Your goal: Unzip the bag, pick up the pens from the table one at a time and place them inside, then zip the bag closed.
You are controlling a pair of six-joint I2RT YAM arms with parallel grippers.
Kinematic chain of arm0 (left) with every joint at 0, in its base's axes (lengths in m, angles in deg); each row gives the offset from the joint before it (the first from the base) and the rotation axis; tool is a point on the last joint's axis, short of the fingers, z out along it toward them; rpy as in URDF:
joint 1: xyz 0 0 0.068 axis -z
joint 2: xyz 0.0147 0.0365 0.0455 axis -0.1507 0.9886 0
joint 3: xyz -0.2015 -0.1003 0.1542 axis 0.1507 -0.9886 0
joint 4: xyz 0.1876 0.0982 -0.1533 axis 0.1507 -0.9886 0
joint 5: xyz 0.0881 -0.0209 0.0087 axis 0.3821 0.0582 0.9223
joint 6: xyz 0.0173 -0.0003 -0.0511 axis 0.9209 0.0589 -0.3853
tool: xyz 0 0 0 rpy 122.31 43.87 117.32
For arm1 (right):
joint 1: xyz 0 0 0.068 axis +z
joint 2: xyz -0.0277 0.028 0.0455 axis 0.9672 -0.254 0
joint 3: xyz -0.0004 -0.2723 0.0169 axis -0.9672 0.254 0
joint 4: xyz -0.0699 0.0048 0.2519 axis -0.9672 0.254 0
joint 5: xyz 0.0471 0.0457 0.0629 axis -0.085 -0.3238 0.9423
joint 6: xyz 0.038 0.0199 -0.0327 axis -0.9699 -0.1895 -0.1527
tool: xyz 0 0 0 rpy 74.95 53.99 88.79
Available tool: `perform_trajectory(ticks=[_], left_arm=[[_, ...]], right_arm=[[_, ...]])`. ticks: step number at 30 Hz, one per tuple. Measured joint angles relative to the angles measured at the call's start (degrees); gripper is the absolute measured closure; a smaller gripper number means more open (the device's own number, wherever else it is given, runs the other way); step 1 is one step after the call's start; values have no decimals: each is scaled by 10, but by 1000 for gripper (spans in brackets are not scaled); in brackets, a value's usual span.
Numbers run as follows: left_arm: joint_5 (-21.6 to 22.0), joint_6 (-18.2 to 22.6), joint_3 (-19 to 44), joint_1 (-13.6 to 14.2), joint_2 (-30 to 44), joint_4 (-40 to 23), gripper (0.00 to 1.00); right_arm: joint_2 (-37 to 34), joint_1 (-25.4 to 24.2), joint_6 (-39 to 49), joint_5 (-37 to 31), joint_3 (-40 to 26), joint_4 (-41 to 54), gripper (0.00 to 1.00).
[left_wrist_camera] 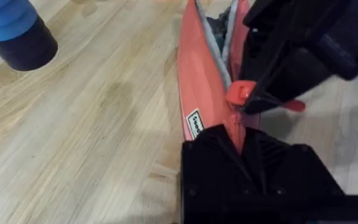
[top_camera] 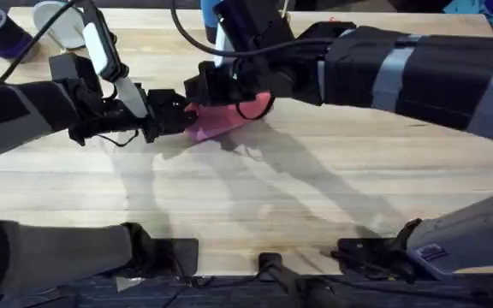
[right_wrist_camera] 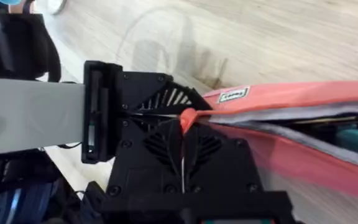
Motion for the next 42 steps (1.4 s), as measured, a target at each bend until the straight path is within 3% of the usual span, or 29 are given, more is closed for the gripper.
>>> perform_trajectory(ticks=[6, 21, 28, 37, 42], left_arm=[[1, 0, 0, 1, 0, 0, 957], [4, 0, 0, 3, 0, 4, 958], [0, 0, 0, 5, 0, 3, 958], [-7, 0, 0, 7, 0, 3, 958], [-8, 0, 0, 7, 0, 2, 958]], right_arm=[[0, -30, 7, 11, 0, 10, 971], [0, -186, 34, 85, 1, 45, 971], [0, -267, 70, 84, 1, 70, 971], [0, -299, 124, 100, 1, 113, 971], [-60, -312, 162, 97, 1, 123, 968]])
